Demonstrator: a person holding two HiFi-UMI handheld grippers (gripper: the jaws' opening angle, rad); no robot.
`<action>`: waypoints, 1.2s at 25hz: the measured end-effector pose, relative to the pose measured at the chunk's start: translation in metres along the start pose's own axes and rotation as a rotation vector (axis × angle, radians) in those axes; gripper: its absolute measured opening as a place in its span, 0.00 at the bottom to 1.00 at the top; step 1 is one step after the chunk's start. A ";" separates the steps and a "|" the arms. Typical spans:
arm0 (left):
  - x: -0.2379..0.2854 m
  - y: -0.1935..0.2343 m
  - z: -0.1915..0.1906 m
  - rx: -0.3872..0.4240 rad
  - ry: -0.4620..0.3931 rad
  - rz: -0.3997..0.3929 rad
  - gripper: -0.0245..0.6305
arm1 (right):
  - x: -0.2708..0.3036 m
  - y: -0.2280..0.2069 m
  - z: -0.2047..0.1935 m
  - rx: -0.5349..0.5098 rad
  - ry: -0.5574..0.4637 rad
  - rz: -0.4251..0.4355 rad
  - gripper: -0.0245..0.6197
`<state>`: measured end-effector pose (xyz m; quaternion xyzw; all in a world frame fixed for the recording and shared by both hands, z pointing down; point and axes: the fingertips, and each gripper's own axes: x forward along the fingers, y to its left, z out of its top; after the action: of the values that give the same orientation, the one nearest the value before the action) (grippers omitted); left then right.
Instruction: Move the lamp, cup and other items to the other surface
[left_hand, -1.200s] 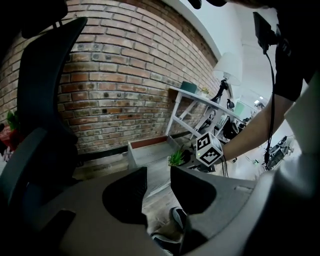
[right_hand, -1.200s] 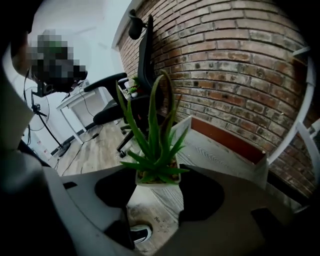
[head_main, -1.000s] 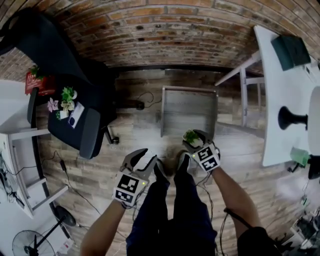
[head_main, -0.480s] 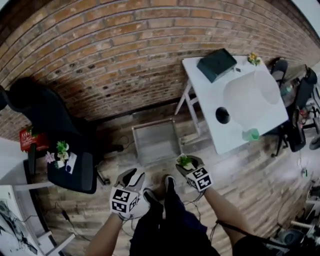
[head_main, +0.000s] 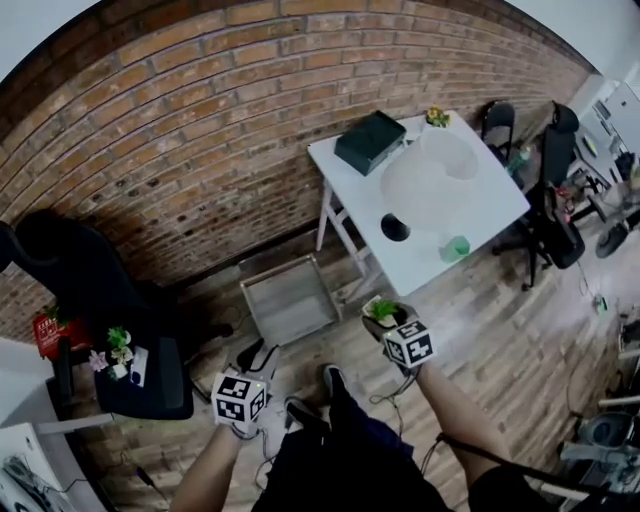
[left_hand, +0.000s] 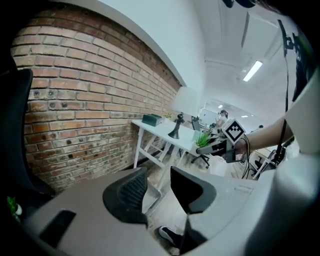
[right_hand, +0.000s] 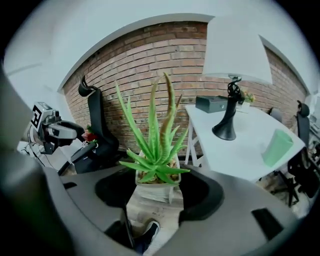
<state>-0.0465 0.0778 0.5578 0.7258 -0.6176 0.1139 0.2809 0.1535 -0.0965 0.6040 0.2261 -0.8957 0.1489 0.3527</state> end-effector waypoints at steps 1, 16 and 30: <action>0.000 -0.004 0.001 0.002 0.000 -0.008 0.26 | -0.007 -0.005 0.002 -0.006 -0.004 -0.015 0.45; 0.018 -0.038 0.049 -0.039 -0.074 0.040 0.26 | -0.028 -0.118 0.020 0.064 -0.043 -0.136 0.45; 0.058 -0.071 0.049 -0.101 -0.062 0.134 0.26 | 0.005 -0.175 0.010 0.028 0.043 -0.063 0.45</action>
<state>0.0246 0.0078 0.5285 0.6710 -0.6782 0.0785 0.2894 0.2338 -0.2516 0.6191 0.2556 -0.8782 0.1550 0.3734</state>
